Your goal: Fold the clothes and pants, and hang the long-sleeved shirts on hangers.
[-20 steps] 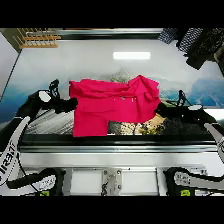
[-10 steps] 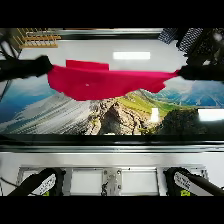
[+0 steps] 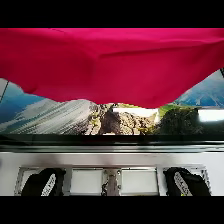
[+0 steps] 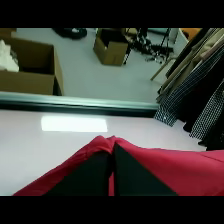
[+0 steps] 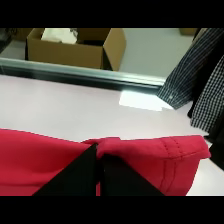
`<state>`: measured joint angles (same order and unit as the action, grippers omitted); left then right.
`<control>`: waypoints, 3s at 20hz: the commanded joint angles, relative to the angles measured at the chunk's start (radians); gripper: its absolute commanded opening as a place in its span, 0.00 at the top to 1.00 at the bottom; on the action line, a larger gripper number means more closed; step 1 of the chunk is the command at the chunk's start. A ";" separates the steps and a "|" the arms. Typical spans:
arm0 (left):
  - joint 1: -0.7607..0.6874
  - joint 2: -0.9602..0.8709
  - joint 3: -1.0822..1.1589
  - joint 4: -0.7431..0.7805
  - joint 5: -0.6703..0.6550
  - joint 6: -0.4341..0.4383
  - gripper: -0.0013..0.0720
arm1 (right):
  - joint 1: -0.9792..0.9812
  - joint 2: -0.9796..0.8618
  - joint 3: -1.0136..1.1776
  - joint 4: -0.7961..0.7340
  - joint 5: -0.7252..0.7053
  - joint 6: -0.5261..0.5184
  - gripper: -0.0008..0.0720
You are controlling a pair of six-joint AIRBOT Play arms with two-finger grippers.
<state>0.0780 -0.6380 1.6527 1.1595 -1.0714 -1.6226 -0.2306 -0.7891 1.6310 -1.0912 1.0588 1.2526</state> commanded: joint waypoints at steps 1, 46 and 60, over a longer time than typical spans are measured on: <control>0.001 0.129 0.011 -0.003 0.030 -0.044 0.97 | 0.001 0.110 0.007 -0.010 -0.011 0.020 0.97; 0.018 -0.969 -0.422 0.050 0.238 0.036 0.55 | 0.178 -0.827 -0.348 -0.034 -0.137 0.196 0.56; 0.192 -0.433 -0.950 0.077 0.017 0.045 0.30 | -0.187 -0.214 -1.041 -0.006 0.032 0.237 0.44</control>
<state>0.2573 -1.1774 0.8417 1.2346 -1.0420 -1.5772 -0.3645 -1.0725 0.7624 -1.2026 1.1294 1.4784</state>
